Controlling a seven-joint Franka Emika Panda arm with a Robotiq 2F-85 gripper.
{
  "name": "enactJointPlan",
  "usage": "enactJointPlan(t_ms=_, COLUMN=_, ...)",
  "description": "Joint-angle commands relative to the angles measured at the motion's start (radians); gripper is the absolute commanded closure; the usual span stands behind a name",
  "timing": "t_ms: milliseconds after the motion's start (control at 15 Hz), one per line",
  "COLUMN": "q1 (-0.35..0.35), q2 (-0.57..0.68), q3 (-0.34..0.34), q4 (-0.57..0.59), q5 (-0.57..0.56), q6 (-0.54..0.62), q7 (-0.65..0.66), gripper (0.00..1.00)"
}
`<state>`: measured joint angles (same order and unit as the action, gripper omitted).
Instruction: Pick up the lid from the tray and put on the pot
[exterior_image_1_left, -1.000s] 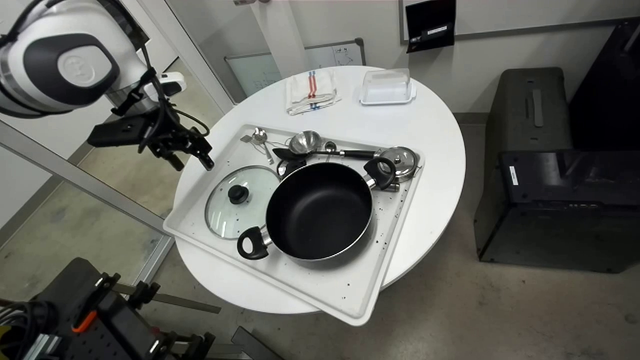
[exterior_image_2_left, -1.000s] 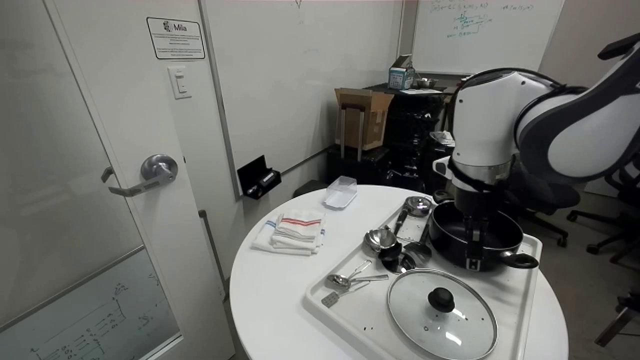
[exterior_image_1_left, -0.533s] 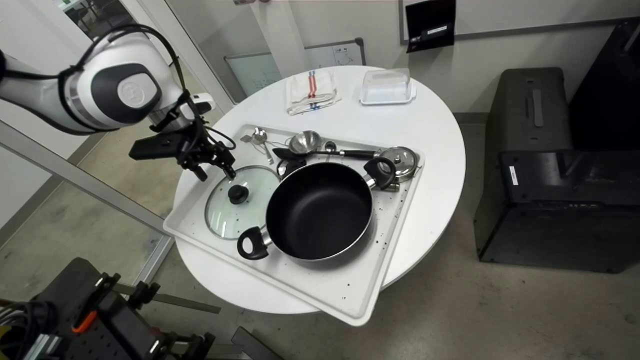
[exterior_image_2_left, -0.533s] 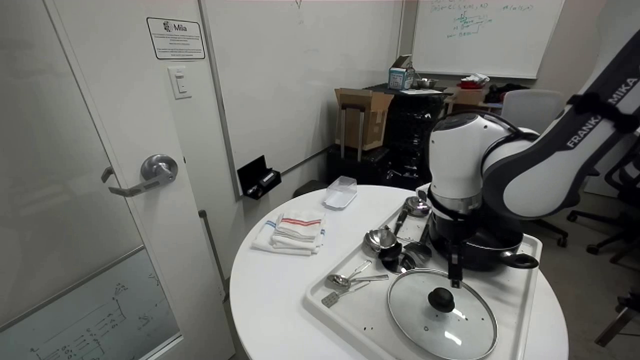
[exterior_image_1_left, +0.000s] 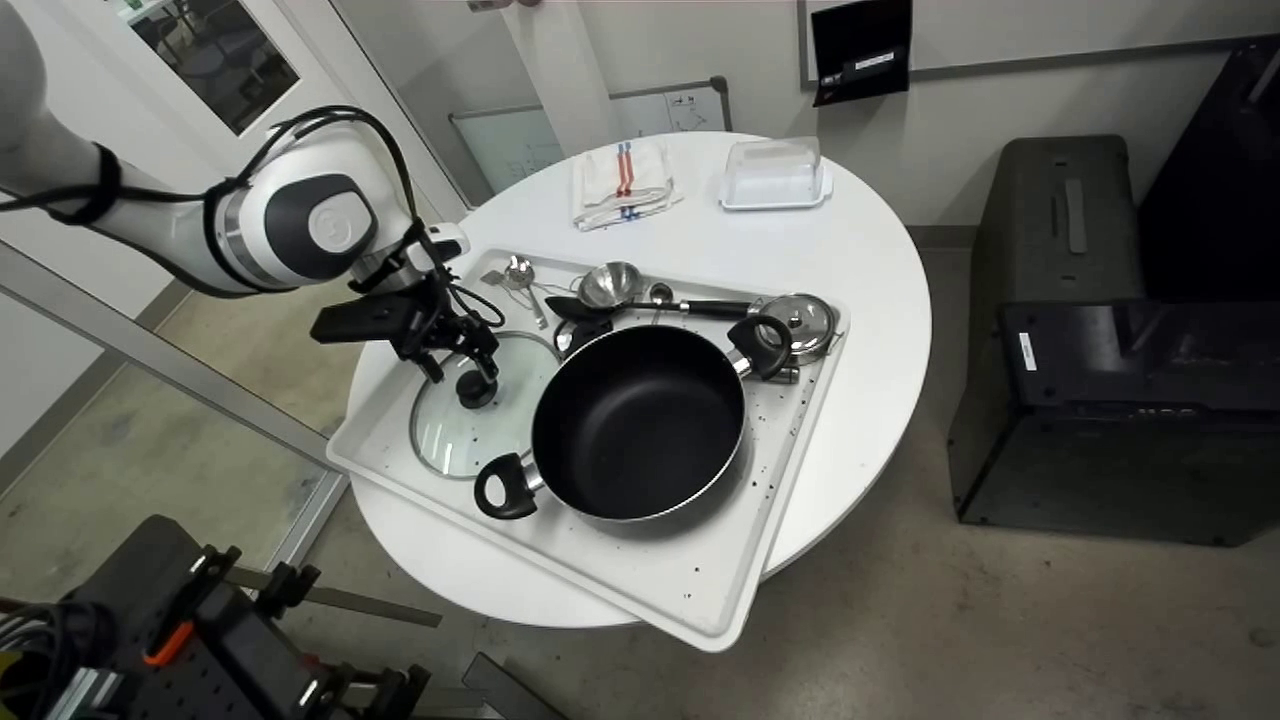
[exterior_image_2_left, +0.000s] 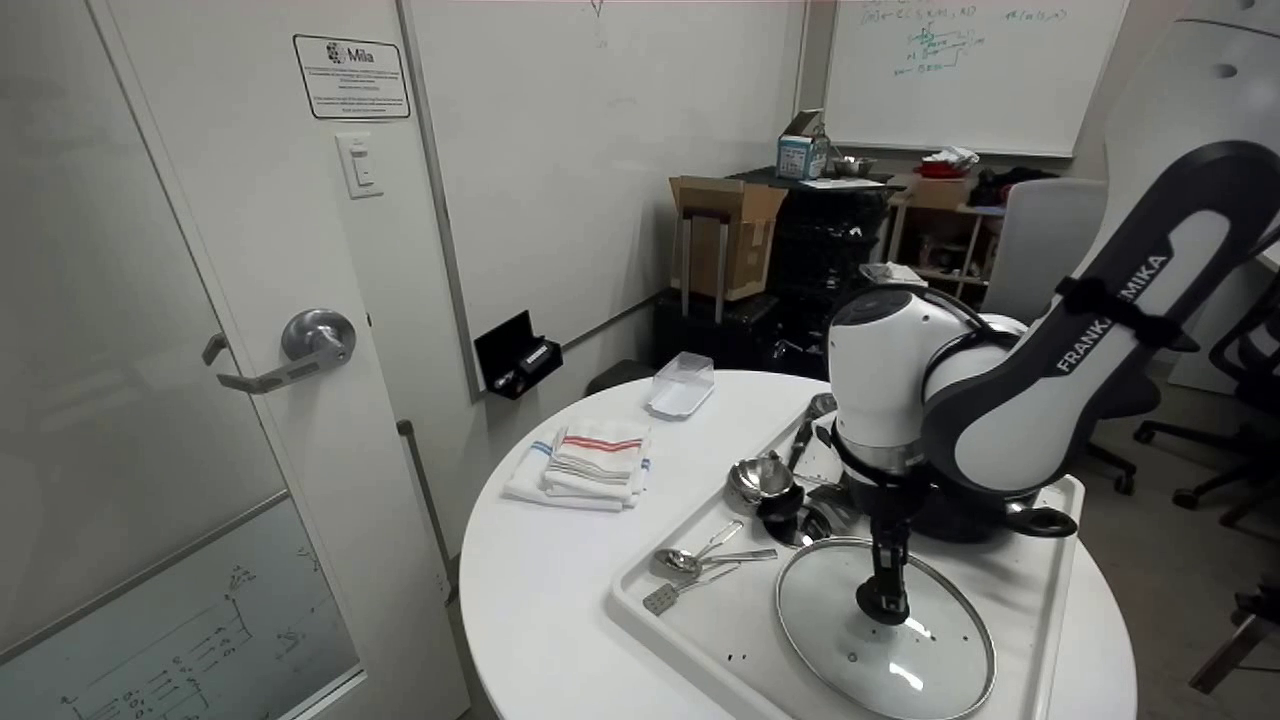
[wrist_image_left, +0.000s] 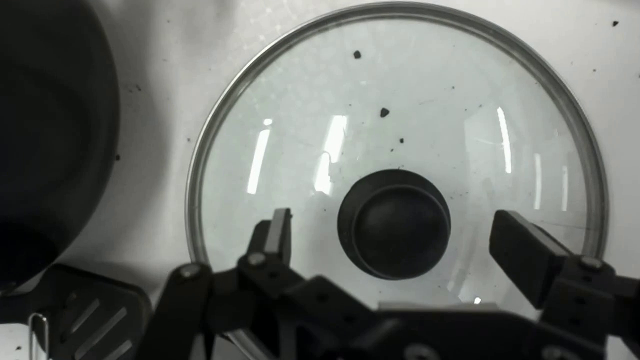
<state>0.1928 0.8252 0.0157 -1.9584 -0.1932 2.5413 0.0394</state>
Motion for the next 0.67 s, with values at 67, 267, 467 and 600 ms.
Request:
enactJointPlan(t_ms=67, q1=0.023, q2=0.073, q3=-0.006, q4=0.074, q5=-0.005, q6=-0.008, q7=0.004, gripper=0.00)
enactJointPlan(t_ms=267, q1=0.031, q2=0.097, q3=-0.007, q4=0.100, q5=-0.004, q6=-0.011, q7=0.005, gripper=0.00)
enactJointPlan(t_ms=467, q1=0.035, q2=0.109, q3=-0.006, q4=0.119, q5=-0.003, q6=-0.016, q7=0.003, gripper=0.28)
enactJointPlan(t_ms=600, q1=0.036, q2=0.113, q3=-0.006, q4=0.125, q5=-0.003, q6=-0.017, q7=0.002, gripper=0.36)
